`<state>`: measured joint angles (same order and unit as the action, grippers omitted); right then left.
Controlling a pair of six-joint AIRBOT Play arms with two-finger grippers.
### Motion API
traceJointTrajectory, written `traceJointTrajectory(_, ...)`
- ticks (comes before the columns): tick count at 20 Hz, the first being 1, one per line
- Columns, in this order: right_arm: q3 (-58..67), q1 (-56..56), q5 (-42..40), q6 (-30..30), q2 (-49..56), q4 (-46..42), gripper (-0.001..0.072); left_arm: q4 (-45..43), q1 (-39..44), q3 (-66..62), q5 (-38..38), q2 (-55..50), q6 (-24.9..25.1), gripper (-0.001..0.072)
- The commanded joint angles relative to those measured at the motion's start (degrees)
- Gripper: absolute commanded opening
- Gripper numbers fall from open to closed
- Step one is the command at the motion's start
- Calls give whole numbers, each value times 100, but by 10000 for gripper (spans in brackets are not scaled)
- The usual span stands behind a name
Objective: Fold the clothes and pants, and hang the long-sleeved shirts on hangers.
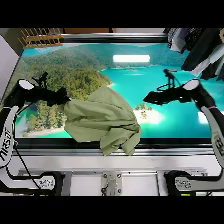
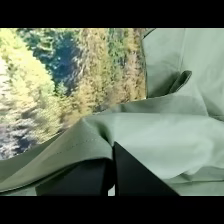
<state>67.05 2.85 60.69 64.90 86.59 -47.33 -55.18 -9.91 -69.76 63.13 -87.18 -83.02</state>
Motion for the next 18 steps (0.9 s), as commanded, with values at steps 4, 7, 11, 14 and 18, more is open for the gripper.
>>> traceJointTrajectory(4, 872, -1019, -240, -66, 1655, 0, 439, -74, 4, -177, 85, -2, 15, 6)
traceJointTrajectory(7, 1165, -1290, -243, -63, 1919, -17, 439, -72, 4, -177, 74, -2, 15, 6)
traceJointTrajectory(11, 1266, -1388, -243, -22, 2070, 2, 436, -72, 4, -177, 61, -2, 15, 6)
traceJointTrajectory(14, 1294, -1388, -216, -24, 2061, 4, 47, -70, 4, -177, -17, -2, 15, 7)
traceJointTrajectory(18, 2002, -1220, 341, -17, 1405, -304, 11, -81, -188, -658, -162, 503, 15, 5)
